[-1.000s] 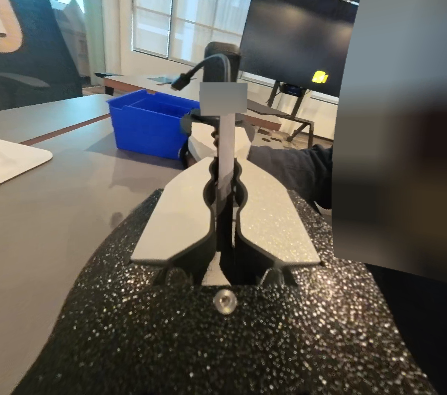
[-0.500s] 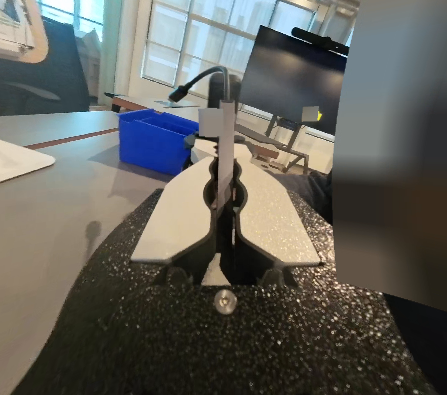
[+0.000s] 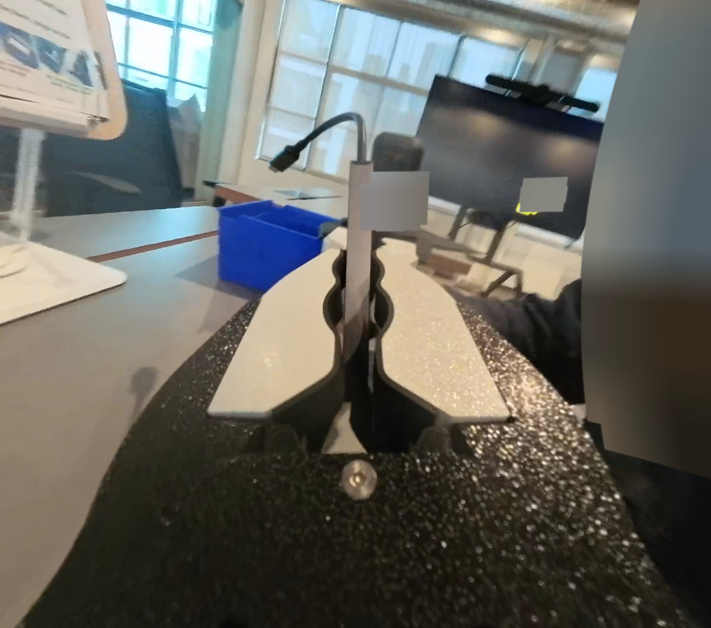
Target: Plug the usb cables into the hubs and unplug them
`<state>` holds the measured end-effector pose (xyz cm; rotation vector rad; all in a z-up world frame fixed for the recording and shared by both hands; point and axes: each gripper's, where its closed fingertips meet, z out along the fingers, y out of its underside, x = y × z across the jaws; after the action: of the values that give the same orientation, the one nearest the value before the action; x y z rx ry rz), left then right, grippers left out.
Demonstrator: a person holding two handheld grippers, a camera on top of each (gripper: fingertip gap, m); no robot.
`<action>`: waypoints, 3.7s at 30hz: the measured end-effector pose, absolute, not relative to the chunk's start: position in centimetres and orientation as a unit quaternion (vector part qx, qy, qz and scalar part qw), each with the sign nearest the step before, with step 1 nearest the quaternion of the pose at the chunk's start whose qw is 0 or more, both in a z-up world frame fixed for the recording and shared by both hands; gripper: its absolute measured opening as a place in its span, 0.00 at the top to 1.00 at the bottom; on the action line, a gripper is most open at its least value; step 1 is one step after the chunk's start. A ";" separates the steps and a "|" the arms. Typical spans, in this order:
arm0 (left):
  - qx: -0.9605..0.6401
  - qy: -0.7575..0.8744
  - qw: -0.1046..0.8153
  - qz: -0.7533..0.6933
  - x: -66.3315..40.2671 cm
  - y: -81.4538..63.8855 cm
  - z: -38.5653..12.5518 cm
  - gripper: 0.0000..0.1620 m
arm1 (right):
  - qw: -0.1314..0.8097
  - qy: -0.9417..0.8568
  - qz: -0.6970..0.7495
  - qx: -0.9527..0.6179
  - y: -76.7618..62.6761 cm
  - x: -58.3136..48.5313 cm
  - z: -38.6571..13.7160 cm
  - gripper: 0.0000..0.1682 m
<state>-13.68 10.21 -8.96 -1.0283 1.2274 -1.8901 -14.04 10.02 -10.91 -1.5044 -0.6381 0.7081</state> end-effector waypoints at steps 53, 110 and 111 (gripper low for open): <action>-0.429 0.461 0.393 -0.670 -14.4 13.0 -9.6 0.94 | 0.677 -0.244 0.272 -0.639 10.4 -11.4 -8.4 0.95; -0.423 0.536 0.309 -0.662 -12.7 8.9 -13.6 0.93 | 0.151 -0.252 -0.193 -0.936 -2.5 9.4 -7.4 0.53; -0.422 0.542 0.310 -0.657 -12.6 8.8 -13.7 0.93 | 0.178 -0.292 -0.177 -0.923 -1.0 6.7 -7.0 0.55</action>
<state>-12.60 8.77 -13.73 -1.1150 1.4323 -1.7361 6.74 -1.00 -7.00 -2.6101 -0.8273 -0.4993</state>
